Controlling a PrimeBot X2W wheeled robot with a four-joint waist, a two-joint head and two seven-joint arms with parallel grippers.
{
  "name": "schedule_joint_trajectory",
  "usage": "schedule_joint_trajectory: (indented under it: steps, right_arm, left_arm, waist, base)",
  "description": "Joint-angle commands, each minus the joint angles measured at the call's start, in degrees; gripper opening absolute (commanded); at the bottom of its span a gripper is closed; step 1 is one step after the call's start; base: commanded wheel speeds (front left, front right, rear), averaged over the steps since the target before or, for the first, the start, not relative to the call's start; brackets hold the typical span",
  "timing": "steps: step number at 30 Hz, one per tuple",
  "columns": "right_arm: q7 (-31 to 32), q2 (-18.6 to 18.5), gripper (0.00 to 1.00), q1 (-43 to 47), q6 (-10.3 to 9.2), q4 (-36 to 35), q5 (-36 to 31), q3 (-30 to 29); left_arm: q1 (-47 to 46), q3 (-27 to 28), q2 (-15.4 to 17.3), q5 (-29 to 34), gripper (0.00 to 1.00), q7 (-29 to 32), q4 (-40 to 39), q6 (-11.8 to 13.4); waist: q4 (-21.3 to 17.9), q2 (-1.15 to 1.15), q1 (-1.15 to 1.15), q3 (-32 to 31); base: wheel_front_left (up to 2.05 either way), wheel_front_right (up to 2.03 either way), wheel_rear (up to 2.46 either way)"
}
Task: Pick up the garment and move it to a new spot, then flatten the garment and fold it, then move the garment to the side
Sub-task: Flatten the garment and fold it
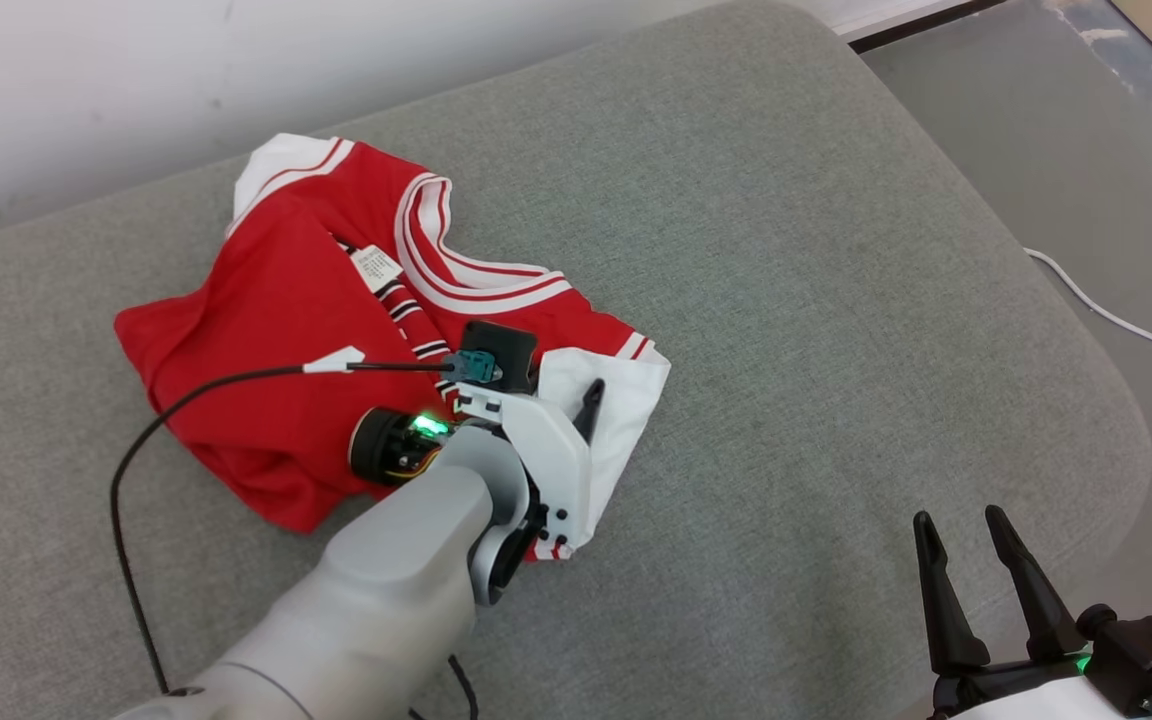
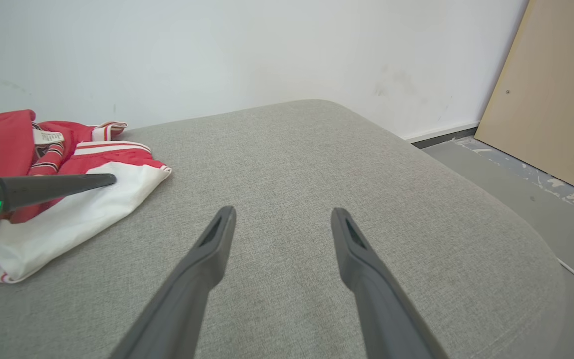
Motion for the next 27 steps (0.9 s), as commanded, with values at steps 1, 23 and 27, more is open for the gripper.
schedule_joint_trajectory:
  steps: [1, 23, 27]
  right_arm:
    - [0.05, 0.15, 1.00, -0.26, -0.11, -0.13, 0.14, -0.28]
    - [0.06, 0.39, 1.00, 1.12, -0.11, 0.45, -0.43, 0.15]
    - [0.06, 0.54, 1.00, 1.52, -0.11, 0.35, -0.44, -0.27]
  left_arm:
    - [-0.01, -0.36, -0.18, -0.39, 0.32, 0.04, 0.73, -0.51]
    - [10.29, -7.38, -1.46, 7.88, 1.00, 4.68, -17.06, 0.47]
    - [11.60, -7.38, -1.44, 9.39, 1.00, 6.03, -19.58, 1.19]
  waist:
    - [-0.02, 0.00, 0.00, -0.07]
    - [-0.44, 0.00, 0.00, -2.69]
    - [-0.47, 0.00, 0.00, -2.80]
  base:
    - [0.00, 0.00, 0.00]
    - [0.00, 0.00, 0.00]
    - [0.00, 0.00, 0.00]
